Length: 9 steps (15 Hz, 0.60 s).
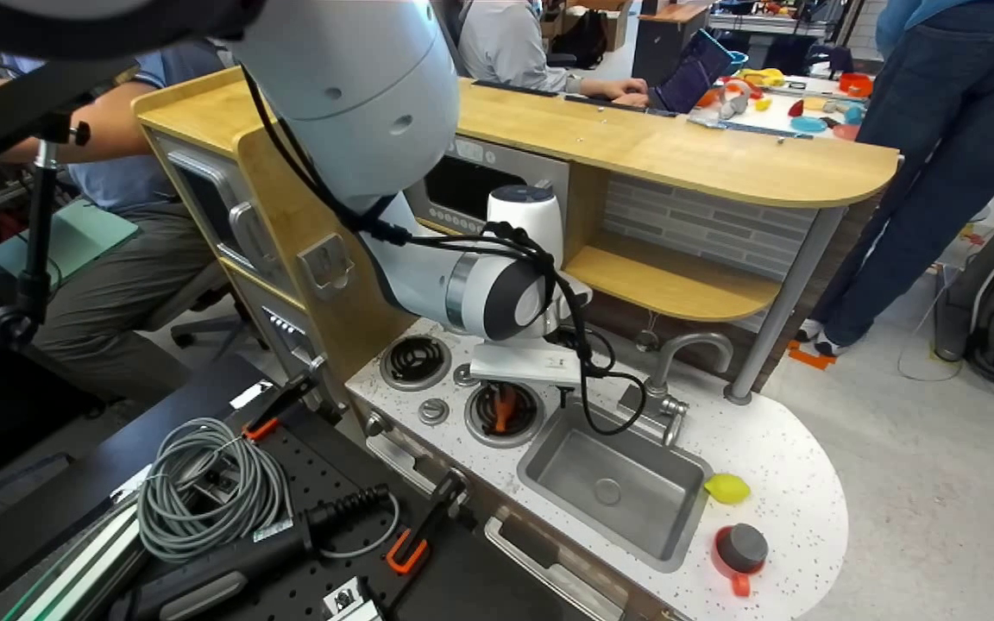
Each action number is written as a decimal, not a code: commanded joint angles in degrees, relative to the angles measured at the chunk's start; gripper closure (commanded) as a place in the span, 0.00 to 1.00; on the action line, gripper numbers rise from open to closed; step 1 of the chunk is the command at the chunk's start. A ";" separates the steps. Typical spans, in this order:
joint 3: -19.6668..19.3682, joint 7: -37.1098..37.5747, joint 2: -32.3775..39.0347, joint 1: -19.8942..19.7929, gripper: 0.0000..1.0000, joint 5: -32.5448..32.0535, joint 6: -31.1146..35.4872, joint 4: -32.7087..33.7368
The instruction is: Remove the chicken from the sink and put it on the stovetop
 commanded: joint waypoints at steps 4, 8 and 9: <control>0.01 -1.00 -16.79 -6.16 0.00 3.95 -0.77 -15.91; -1.71 -1.12 -24.81 -8.63 0.00 6.04 -1.29 -22.24; -2.47 -0.98 -26.44 -8.81 0.00 6.25 -1.29 -23.21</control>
